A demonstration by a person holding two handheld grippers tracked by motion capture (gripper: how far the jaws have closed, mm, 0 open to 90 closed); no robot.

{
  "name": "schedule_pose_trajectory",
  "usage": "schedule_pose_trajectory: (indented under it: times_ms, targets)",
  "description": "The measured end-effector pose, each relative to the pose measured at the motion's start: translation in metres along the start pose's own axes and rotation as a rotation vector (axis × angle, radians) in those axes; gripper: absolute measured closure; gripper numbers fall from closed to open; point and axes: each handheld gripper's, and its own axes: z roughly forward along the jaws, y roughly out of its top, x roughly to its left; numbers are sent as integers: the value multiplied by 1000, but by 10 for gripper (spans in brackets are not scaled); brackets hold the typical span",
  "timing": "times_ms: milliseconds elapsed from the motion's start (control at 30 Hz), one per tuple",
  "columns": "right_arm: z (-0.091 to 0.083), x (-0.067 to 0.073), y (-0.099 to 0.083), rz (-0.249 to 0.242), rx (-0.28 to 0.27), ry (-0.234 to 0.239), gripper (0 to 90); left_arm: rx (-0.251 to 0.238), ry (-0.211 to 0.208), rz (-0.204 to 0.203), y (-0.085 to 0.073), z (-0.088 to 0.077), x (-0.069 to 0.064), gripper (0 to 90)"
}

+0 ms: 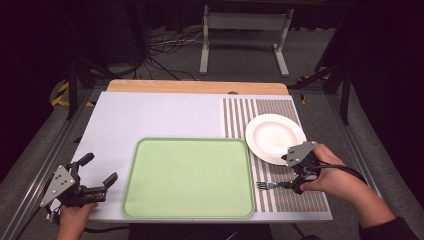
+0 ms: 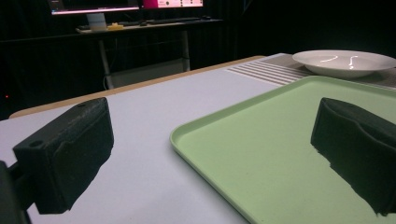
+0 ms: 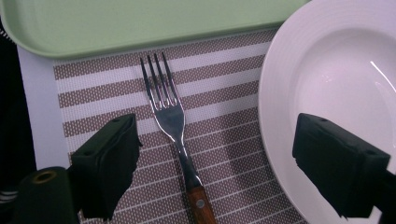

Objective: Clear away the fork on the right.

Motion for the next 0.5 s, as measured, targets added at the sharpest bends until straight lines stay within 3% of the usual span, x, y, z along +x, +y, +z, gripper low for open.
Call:
schedule_pose_trajectory:
  times_ms: [200,500]
  targets:
    - [5,-1,0,-34,29,41,181,1,-1,1,0,0,0,0]
    - [11,0,5,-78,98,64,203,0,-1,1,0,0,0,0]
